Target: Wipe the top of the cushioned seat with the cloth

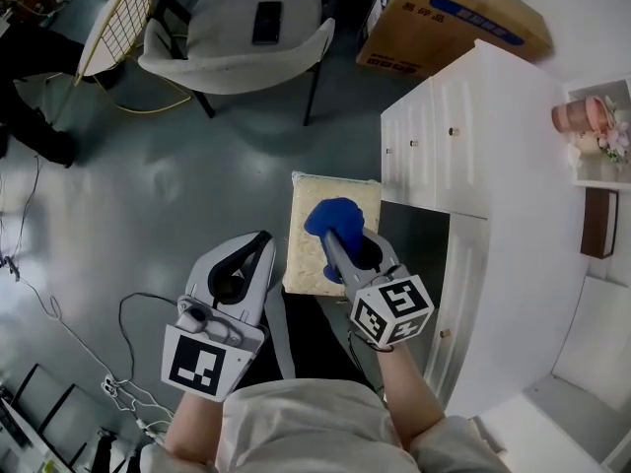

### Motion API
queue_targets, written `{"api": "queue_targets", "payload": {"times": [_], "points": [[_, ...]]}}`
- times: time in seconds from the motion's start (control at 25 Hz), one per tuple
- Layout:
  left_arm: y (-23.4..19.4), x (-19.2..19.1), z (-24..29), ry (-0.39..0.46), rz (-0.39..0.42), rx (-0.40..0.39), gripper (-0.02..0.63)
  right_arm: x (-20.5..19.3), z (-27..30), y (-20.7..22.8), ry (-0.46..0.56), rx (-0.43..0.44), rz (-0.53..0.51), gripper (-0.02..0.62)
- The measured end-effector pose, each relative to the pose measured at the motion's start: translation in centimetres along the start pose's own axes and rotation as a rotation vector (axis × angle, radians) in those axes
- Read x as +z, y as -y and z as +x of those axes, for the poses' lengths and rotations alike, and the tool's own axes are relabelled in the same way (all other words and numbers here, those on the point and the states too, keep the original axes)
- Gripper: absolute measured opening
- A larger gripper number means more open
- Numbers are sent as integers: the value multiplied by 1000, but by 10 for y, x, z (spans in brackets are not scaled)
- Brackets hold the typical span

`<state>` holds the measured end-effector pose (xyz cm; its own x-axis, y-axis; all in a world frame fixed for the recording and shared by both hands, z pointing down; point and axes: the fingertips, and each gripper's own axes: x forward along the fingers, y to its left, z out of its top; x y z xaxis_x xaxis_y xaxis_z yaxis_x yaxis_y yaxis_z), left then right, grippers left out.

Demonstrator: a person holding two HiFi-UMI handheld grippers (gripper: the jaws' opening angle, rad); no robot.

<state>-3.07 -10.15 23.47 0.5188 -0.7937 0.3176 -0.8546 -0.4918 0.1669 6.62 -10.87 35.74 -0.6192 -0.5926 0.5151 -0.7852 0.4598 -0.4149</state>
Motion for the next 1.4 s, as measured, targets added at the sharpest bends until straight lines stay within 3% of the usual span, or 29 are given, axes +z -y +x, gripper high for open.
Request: {"api": "queue_targets", "payload": {"times": [0.52,0.84,1.0,1.4], "points": [[-16,-77,12,-40,-39,12,0,-125,82,51,-198,-10,98,84],[-25,-107,18,-51,-59,12,0,-185,123,80,-287,-65,114,89],[-26,-115,24,-47,-75,7,0,-204,137,95,-327,-109,75,104],[-33,-126,29,-62,-88,-15,0,-206,142,118,-320,-195,31,239]]}}
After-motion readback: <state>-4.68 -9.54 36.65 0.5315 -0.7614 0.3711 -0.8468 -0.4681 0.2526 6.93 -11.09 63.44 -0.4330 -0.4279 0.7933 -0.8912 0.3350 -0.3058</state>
